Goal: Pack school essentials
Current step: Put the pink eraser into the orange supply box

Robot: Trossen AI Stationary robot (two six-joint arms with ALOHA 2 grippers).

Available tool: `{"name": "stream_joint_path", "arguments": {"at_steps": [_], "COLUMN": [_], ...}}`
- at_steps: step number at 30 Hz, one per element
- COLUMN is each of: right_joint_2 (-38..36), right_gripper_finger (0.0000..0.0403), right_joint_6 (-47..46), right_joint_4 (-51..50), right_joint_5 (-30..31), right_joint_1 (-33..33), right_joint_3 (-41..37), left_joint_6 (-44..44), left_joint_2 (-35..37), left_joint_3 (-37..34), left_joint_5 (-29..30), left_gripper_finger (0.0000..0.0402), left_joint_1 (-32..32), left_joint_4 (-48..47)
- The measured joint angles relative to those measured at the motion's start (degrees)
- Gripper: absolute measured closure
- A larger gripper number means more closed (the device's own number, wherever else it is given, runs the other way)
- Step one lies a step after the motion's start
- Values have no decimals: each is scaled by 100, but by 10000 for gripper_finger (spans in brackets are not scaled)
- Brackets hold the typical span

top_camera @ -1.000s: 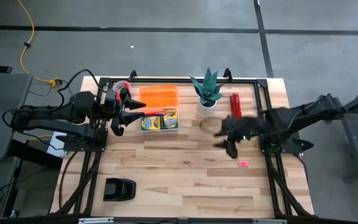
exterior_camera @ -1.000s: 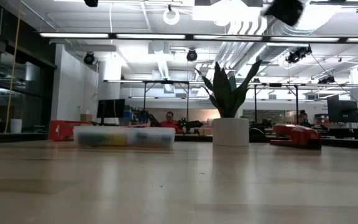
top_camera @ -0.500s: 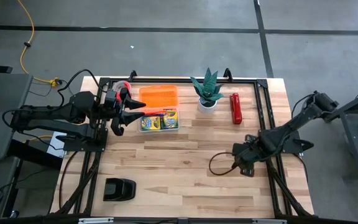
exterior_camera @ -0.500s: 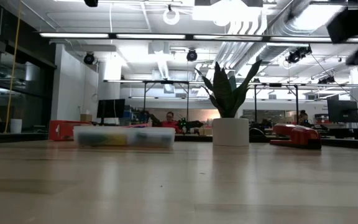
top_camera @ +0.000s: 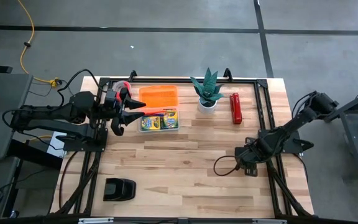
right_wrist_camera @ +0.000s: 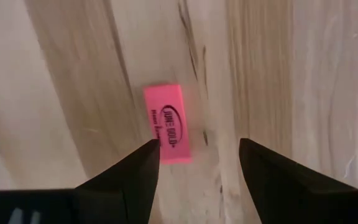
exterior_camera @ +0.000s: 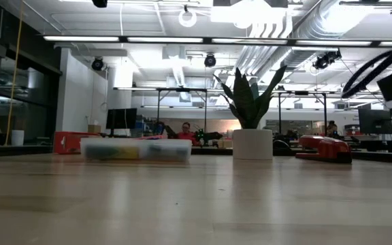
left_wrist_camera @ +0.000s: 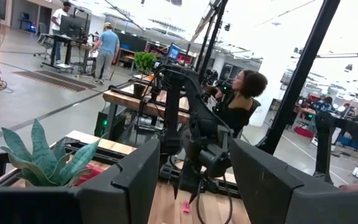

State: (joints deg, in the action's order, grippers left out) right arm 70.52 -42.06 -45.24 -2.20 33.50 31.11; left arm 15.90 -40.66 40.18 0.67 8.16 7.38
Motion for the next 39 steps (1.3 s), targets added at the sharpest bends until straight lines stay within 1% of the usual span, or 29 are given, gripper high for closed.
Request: {"name": "stream_joint_path", "arguments": {"at_steps": [10, 16, 22, 25, 29, 34, 39], "right_joint_2": [0, 6, 366, 550, 620, 627, 629], "right_gripper_finger": [190, 190, 190, 190, 190, 191, 213], "right_joint_6": [9, 9, 25, -197, -427, -553, -942], "right_joint_4": [595, 538, 712, 749, 634, 642, 608], "right_joint_5": [16, 211, 158, 231, 475, 493, 503], "right_joint_1": [3, 4, 141, 277, 431, 520, 625], "right_joint_3": [-120, -120, -93, -76, 33, 44, 44], "left_joint_6": [0, 0, 0, 0, 0, 0, 0], "left_joint_2": [0, 0, 0, 0, 0, 2, 2], "left_joint_3": [0, 0, 0, 0, 0, 0, 0], "left_joint_5": [0, 0, 0, 0, 0, 0, 0], "left_gripper_finger": [216, 216, 216, 216, 216, 216, 216], "left_joint_1": [0, 0, 0, 0, 0, 0, 0], "left_joint_4": [7, 7, 7, 7, 7, 4, 4]}}
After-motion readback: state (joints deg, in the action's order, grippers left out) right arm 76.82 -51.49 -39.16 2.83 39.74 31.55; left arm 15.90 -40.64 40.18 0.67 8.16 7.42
